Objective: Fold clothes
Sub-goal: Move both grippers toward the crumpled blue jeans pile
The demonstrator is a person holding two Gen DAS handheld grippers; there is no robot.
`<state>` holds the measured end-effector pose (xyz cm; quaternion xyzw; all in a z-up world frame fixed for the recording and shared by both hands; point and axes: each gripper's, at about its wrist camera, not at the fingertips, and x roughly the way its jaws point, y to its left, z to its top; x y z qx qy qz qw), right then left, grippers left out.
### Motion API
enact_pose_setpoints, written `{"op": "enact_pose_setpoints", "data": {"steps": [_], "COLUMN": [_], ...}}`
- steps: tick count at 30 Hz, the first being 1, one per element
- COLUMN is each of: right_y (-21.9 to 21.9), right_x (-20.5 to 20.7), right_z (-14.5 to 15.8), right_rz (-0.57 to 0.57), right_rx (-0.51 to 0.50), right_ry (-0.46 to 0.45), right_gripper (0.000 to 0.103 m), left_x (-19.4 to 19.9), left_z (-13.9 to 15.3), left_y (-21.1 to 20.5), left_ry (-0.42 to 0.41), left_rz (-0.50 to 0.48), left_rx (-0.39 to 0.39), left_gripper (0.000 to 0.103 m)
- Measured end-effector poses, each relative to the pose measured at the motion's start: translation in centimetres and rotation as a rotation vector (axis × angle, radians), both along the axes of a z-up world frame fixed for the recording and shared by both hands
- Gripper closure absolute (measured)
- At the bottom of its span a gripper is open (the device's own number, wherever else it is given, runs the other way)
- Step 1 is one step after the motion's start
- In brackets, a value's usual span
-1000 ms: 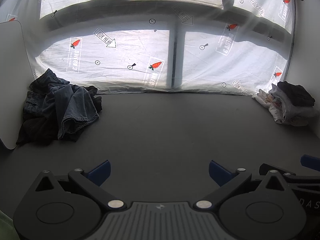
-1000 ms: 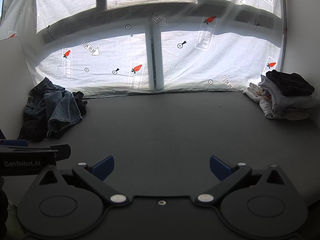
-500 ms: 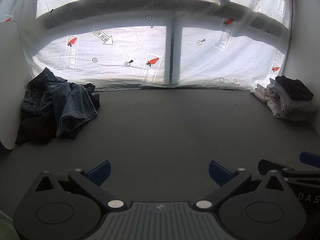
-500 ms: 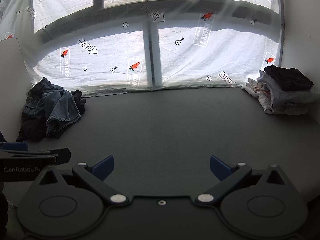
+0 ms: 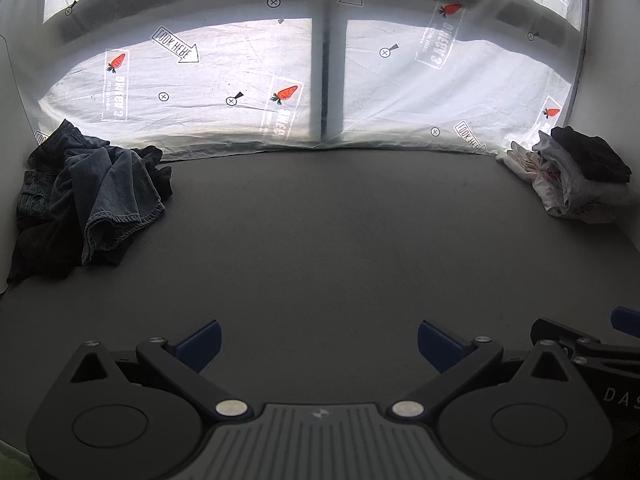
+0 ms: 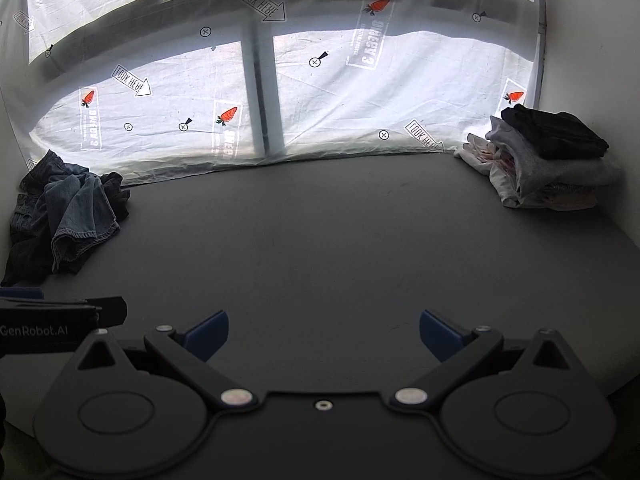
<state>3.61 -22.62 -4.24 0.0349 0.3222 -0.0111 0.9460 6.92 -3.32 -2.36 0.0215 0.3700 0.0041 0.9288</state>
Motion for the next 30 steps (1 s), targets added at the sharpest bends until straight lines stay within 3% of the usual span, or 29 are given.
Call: {"op": "enact_pose_setpoints", "data": {"steps": [4, 8, 19, 28, 30], "right_y": [-1.0, -0.8, 4.7, 13.9, 16.5], "right_x": [4.4, 8.5, 16.2, 24.4, 26.7], "right_z": [-0.4, -0.8, -2.3, -3.2, -3.5], "right_rz": [0.007, 0.052, 0.209, 0.282, 0.304], "right_rx": [-0.004, 0.009, 0.006, 0.060, 0.060], "right_ry": [0.016, 0.035, 0.083, 0.116, 0.127], "right_gripper": [0.000, 0.000, 0.006, 0.033, 0.047], "left_x": [2.2, 4.7, 8.9, 14.8, 16.2], "left_z": [-0.5, -0.2, -1.2, -3.4, -4.1], "left_y": [-1.2, 0.0, 9.8, 22.8, 25.8], "left_ry": [0.034, 0.065, 0.146, 0.120, 0.120], "left_rz": [0.014, 0.111, 0.435, 0.609, 0.641], "left_rx": [0.015, 0.011, -0.161, -0.281, -0.278], "left_gripper": [0.000, 0.000, 0.000, 0.000, 0.000]}}
